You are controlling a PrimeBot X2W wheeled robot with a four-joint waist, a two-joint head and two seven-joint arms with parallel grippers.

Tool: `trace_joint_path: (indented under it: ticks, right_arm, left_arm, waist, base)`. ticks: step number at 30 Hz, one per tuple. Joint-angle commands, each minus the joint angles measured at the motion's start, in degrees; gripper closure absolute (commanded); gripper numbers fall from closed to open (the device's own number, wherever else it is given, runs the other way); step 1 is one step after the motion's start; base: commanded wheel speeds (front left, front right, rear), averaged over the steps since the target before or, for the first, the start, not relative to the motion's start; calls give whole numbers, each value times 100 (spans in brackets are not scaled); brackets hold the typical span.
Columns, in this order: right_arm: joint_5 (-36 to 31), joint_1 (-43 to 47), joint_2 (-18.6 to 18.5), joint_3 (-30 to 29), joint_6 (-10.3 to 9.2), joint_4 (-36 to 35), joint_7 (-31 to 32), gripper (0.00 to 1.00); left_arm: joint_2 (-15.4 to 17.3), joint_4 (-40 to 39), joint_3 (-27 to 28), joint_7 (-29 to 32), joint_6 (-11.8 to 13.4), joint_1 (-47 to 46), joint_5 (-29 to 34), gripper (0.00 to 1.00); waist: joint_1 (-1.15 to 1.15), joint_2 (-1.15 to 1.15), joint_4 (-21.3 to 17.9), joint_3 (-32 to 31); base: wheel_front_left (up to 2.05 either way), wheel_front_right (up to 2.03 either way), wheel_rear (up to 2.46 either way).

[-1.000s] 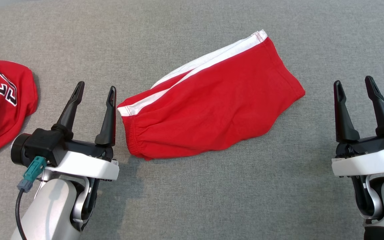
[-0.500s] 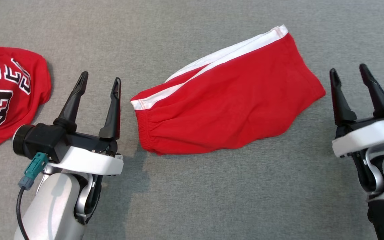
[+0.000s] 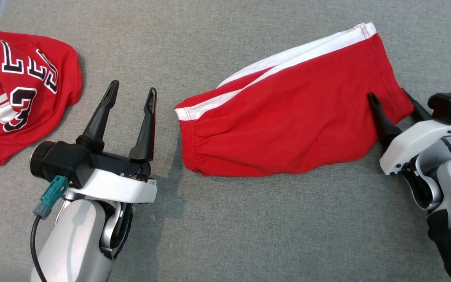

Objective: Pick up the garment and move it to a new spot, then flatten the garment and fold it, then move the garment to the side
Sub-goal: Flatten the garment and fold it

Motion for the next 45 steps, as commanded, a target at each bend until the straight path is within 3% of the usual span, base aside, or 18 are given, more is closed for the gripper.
trace_joint_path:
  ticks: [1,2,3,10,21,34,40,45]
  right_arm:
    - [179,65,34,190,2,168,279,64]
    - [287,48,38,262,2,149,353,93]
    - [363,35,24,315,2,132,433,100]
    - [648,90,-58,286,-1,-163,343,100]
    - [634,1476,441,-654,0,-1048,-417,100]
    - [490,2320,820,-1466,0,-1554,-519,100]
    - [389,2115,908,-1468,0,-1674,-538,100]
    - [96,1696,1013,-979,1,-2324,-448,100]
  left_arm:
    - [5,25,62,-25,-40,-5,62,0]
    - [-7,39,73,-25,-50,11,73,0]
    - [-18,48,90,-25,-57,17,98,0]
    - [-53,90,152,-25,-141,-10,202,0]
    - [57,96,200,-4,-142,134,242,0]
    - [186,-85,225,227,-26,363,141,0]
    - [212,-127,229,304,18,399,112,0]
    - [188,-121,279,317,113,435,49,0]
  waist:
    - [0,0,-24,3]
    - [0,0,-42,3]
    - [0,0,-61,2]
    - [0,0,-228,-59]
    - [0,0,-769,-291]
    - [0,0,-1218,-526]
    - [0,0,-1260,-559]
    - [0,0,-1180,-631]
  base:
    - [0,0,0]
    - [0,0,0]
    - [0,0,0]
    - [0,0,0]
    - [0,0,0]
    - [0,0,0]
    - [0,0,0]
    - [0,0,0]
